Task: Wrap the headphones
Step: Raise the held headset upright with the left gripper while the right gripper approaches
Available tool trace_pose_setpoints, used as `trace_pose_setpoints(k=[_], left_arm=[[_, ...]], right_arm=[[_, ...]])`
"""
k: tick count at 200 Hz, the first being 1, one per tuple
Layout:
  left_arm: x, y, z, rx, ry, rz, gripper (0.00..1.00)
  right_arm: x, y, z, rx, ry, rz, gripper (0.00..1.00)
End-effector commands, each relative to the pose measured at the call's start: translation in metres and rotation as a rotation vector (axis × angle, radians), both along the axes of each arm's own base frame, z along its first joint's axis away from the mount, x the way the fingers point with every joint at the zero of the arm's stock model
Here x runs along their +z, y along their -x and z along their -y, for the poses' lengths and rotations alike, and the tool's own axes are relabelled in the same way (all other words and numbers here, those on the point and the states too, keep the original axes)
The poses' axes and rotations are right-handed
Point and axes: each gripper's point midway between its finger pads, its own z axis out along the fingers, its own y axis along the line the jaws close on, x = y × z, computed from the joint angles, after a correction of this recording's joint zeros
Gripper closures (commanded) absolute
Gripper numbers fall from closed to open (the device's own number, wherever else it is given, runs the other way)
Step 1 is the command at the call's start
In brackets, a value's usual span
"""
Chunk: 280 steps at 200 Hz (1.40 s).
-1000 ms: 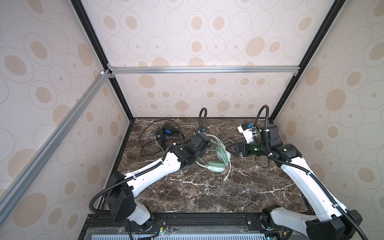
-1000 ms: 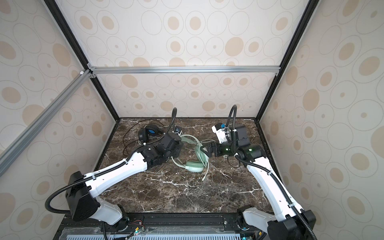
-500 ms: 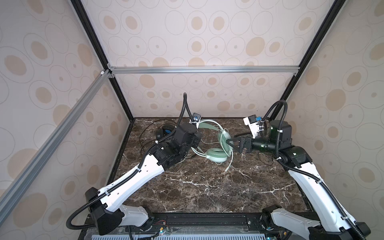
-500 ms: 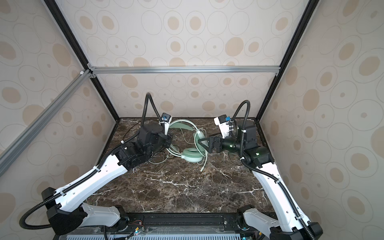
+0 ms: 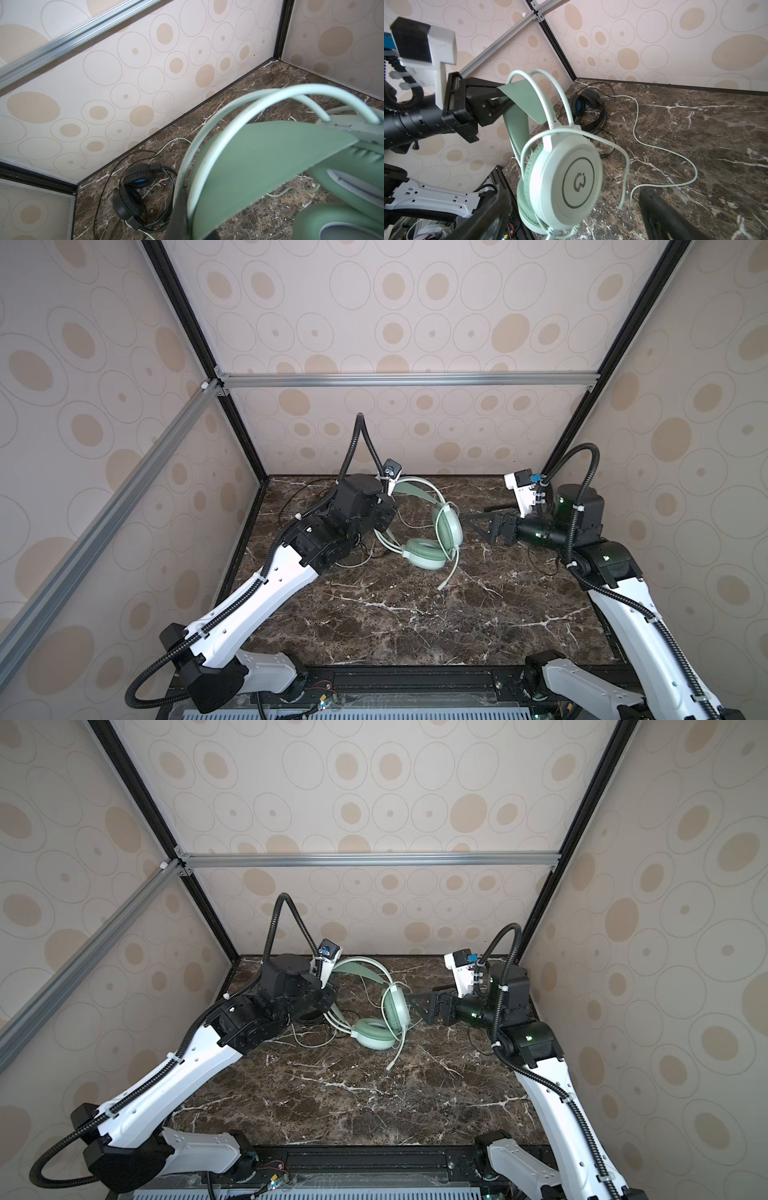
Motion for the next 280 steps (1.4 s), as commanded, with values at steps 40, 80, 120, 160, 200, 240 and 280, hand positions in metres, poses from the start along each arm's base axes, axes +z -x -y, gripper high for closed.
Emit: trace_pose_setpoints(k=[40, 80, 120, 160, 200, 240, 280], left_arm=[[0.054, 0.002, -0.012, -0.038, 0.225, 0.065, 1.00], [0.059, 0.006, -0.018, -0.041, 0.259, 0.072, 1.00], [0.064, 0.010, -0.019, -0.055, 0.301, 0.081, 1.00], [0.075, 0.008, -0.015, -0.076, 0.311, 0.097, 1.00], [0.090, 0.009, -0.011, -0.100, 0.324, 0.113, 1.00], [0.099, 0.012, -0.007, -0.127, 0.353, 0.118, 1.00], [0.108, 0.015, -0.003, -0.157, 0.381, 0.119, 1.00]], right_arm=[[-0.042, -0.008, 0.014, -0.065, 0.081, -0.050, 0.04], [-0.066, -0.021, 0.007, -0.048, 0.061, -0.093, 0.05], [-0.073, -0.026, -0.007, 0.019, 0.009, -0.107, 0.05], [-0.074, -0.024, -0.021, 0.086, -0.036, -0.115, 0.03], [-0.083, -0.027, -0.033, 0.121, -0.077, -0.143, 0.03], [-0.085, -0.036, -0.040, 0.135, -0.104, -0.150, 0.03], [-0.086, -0.045, -0.046, 0.155, -0.120, -0.153, 0.04]])
